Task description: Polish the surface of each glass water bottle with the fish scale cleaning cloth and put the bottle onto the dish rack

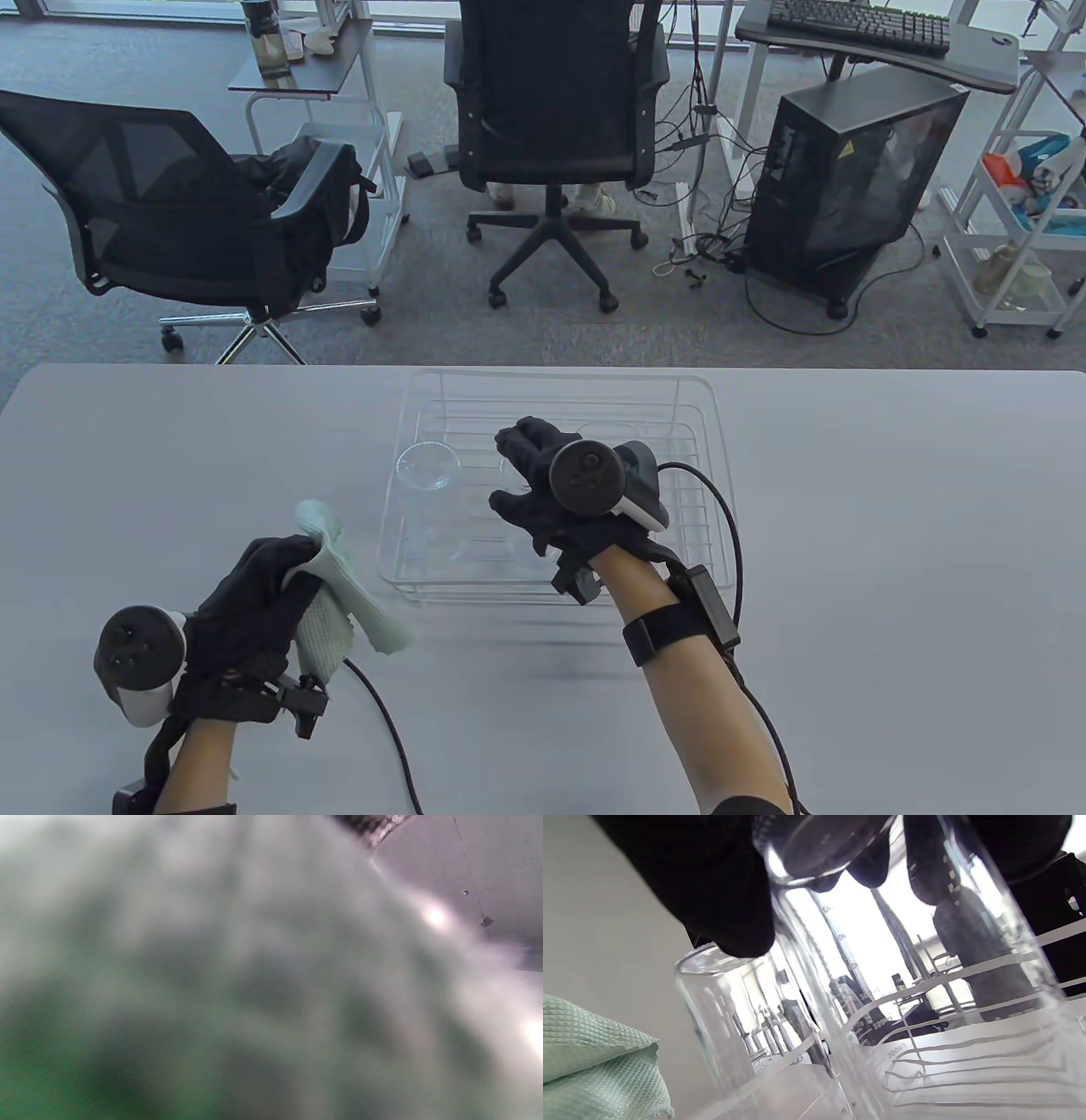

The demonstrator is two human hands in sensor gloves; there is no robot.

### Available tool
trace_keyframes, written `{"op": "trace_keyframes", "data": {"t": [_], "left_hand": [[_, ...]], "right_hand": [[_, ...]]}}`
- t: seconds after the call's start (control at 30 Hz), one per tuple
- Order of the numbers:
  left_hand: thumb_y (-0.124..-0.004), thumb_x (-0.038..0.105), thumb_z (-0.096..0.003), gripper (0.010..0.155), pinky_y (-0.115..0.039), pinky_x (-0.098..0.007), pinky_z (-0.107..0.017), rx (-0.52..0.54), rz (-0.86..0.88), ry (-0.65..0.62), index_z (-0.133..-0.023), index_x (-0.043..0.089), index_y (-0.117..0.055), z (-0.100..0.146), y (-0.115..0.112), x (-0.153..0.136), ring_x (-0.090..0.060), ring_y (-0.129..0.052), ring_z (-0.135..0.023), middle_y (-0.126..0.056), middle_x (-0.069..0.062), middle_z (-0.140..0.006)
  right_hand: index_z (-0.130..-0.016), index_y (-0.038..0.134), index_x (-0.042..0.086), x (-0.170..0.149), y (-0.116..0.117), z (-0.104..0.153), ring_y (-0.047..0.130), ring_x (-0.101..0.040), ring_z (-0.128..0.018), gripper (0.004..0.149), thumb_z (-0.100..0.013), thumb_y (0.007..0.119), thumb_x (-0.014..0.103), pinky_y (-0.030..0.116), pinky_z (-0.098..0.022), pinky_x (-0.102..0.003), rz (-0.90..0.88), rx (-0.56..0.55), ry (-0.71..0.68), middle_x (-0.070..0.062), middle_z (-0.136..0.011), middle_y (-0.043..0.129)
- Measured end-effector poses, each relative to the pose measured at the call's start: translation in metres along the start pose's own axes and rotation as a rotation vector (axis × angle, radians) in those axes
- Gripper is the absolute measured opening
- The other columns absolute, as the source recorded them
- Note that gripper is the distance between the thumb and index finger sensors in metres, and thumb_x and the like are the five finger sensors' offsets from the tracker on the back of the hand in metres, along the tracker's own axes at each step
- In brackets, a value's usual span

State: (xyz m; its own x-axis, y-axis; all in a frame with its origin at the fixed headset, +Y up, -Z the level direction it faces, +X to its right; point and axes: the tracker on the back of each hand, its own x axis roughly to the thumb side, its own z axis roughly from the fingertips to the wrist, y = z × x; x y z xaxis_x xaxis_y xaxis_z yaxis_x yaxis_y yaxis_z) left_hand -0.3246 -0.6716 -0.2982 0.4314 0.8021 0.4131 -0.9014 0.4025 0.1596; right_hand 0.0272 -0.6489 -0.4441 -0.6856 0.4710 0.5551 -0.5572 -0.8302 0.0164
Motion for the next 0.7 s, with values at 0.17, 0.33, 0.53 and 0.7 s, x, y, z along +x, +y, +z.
{"op": "trace_keyframes", "data": {"t": [0.17,0.33,0.53,0.7], "left_hand": [[-0.085,0.031,-0.0549,0.039,-0.081,-0.052,-0.050,0.016,-0.015,0.029,-0.093,0.030,-0.078,0.000,0.001,-0.002,-0.025,-0.095,-0.055,-0.085,-0.011,-0.087],[-0.085,0.030,-0.0551,0.039,-0.081,-0.052,-0.051,0.031,-0.024,0.045,-0.093,0.029,-0.078,0.000,0.002,-0.003,-0.026,-0.094,-0.056,-0.085,-0.011,-0.087],[-0.085,0.030,-0.0551,0.039,-0.081,-0.053,-0.051,0.022,-0.119,0.053,-0.093,0.029,-0.078,-0.001,-0.004,-0.005,-0.026,-0.094,-0.056,-0.085,-0.011,-0.088],[-0.085,0.030,-0.0552,0.039,-0.081,-0.052,-0.051,0.028,-0.117,0.071,-0.094,0.029,-0.077,-0.002,-0.003,-0.009,-0.026,-0.094,-0.056,-0.084,-0.011,-0.088]], "right_hand": [[-0.105,0.060,0.010,0.002,0.000,0.000,0.070,-0.060,-0.083,0.073,-0.048,0.090,0.045,0.069,-0.051,-0.064,0.030,0.038,-0.001,-0.017,-0.109,0.052],[-0.106,0.059,0.011,0.002,0.000,0.000,0.068,-0.061,-0.085,0.072,-0.049,0.089,0.044,0.069,-0.052,-0.065,0.032,0.062,0.003,-0.017,-0.110,0.051],[-0.110,0.051,0.015,-0.001,-0.010,0.006,0.054,-0.065,-0.091,0.079,-0.048,0.085,0.050,0.060,-0.056,-0.070,0.032,0.067,-0.005,-0.016,-0.114,0.043],[-0.111,0.048,0.015,-0.012,-0.035,0.029,0.051,-0.065,-0.092,0.079,-0.050,0.081,0.053,0.057,-0.057,-0.072,-0.062,-0.002,0.001,-0.017,-0.115,0.040]]}}
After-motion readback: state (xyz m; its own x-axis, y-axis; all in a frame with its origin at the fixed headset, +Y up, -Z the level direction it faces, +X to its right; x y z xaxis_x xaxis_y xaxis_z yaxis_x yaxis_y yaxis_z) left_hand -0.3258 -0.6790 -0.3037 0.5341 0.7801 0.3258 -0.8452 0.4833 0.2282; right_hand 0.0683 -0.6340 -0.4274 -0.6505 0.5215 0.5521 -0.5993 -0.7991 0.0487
